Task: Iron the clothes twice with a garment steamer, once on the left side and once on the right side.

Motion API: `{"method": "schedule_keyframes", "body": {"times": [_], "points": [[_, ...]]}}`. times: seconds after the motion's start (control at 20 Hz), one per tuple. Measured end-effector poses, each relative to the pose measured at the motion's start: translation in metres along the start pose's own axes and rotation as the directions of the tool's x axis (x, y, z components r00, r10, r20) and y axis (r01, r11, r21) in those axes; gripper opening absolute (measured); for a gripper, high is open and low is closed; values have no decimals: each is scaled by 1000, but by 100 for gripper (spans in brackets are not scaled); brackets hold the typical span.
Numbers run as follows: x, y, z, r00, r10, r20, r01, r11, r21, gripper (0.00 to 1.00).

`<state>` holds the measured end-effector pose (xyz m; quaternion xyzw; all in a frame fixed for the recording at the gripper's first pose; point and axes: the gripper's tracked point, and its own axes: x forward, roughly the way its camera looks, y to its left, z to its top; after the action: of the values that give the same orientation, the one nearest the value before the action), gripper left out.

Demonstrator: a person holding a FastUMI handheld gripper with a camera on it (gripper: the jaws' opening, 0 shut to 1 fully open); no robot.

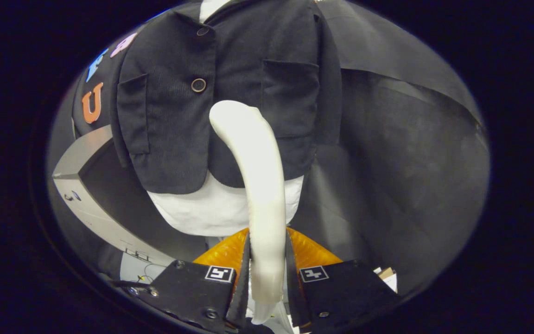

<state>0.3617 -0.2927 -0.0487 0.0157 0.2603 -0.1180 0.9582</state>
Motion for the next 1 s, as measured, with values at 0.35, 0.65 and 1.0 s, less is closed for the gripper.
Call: {"method": "schedule_keyframes", "body": {"times": [0.35, 0.65, 1.0], "points": [[-25, -4, -54, 1000, 5, -17, -4, 996, 88, 38], [-128, 19, -119, 997, -69, 28, 64, 985, 161, 38], [-253, 102, -183, 999, -24, 48, 16, 985, 170, 39]]}}
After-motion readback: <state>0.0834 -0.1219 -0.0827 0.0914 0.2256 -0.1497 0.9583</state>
